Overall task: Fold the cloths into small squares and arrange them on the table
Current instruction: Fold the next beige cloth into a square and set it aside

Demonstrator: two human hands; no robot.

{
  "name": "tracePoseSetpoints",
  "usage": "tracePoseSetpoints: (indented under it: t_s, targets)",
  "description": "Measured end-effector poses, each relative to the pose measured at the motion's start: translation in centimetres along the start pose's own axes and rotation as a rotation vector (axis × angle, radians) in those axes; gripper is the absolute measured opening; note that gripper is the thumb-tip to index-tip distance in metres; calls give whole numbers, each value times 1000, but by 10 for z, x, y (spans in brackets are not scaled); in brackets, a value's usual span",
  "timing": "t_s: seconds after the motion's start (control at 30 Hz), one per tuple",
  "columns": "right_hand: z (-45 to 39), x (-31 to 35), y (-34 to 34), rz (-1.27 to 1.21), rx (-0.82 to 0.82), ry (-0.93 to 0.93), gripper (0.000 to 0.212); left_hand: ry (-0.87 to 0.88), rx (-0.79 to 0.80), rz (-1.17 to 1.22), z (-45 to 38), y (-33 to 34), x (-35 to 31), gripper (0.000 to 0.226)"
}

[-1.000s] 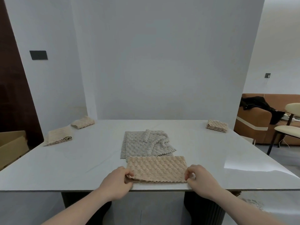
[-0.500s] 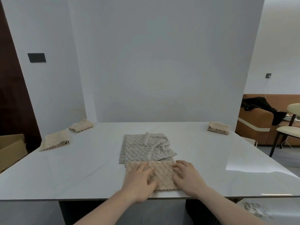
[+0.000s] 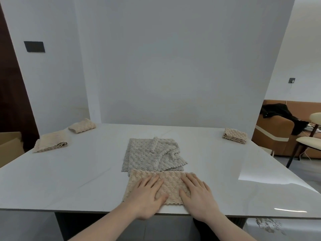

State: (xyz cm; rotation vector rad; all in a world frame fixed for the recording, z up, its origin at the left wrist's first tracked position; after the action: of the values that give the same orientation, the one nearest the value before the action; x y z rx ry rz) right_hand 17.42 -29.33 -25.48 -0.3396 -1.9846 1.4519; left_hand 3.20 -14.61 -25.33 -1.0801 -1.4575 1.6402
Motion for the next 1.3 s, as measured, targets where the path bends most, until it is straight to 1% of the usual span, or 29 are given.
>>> tracePoseSetpoints:
  t_s: [0.07,0.1,0.17,0.27,0.33,0.43,0.57,0.77,0.87,0.9,0.97,1.07,1.1,1.23,1.3]
  targets:
    - [0,0,0,6,17,9,65,8,-10,4,1,-2,8,98]
    - [0,0,0,8,26,14,65,0,-13,12,1,-2,13,101]
    - [0,1,0,11,41,19,66,-37,7,33,3,-3,26,95]
    - [0,2,-1,0,56,20,66,-125,70,47,5,-8,48,78]
    - [2,3,-2,-7,51,21,65,-200,75,64,4,-12,68,77]
    - [0,2,-3,-27,40,31,64,-307,-9,126,8,-13,95,79]
    - [-1,1,-7,-107,13,50,64,-318,-140,138,16,-8,97,79]
    - [0,-1,-11,-182,-20,113,61,-323,-175,154,17,-9,99,76]
    - [-5,-7,-16,-297,-46,194,65,-324,-187,156,17,-9,99,75]
    - [-7,-10,-17,-295,-41,222,66,-324,-193,161,18,-10,99,75]
    - [-15,-18,-17,-200,-3,297,73,-324,-202,166,18,-10,99,75]
    - [-27,-34,-20,-92,77,428,91,-326,-207,177,19,-10,99,75]
    - [-31,-38,-20,-75,100,443,90,-327,-207,183,19,-11,99,75]
    - [-40,-35,-27,-90,162,460,63,-323,-214,203,20,-11,99,75]
    - [-41,-32,-28,-122,174,474,30,-320,-220,208,20,-10,100,76]
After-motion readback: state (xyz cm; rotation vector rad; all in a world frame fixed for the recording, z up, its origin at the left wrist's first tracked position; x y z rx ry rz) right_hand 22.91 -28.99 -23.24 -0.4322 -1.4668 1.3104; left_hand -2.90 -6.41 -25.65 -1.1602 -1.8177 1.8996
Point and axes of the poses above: each hand's wrist, its own z-axis away from the middle knuckle, its own y-axis out of the palm, x = y × z, the point moved 5 cm from there along -z, towards the middle knuckle, and after that the axes turned 1 degree about -z, right-handed, at the moved point
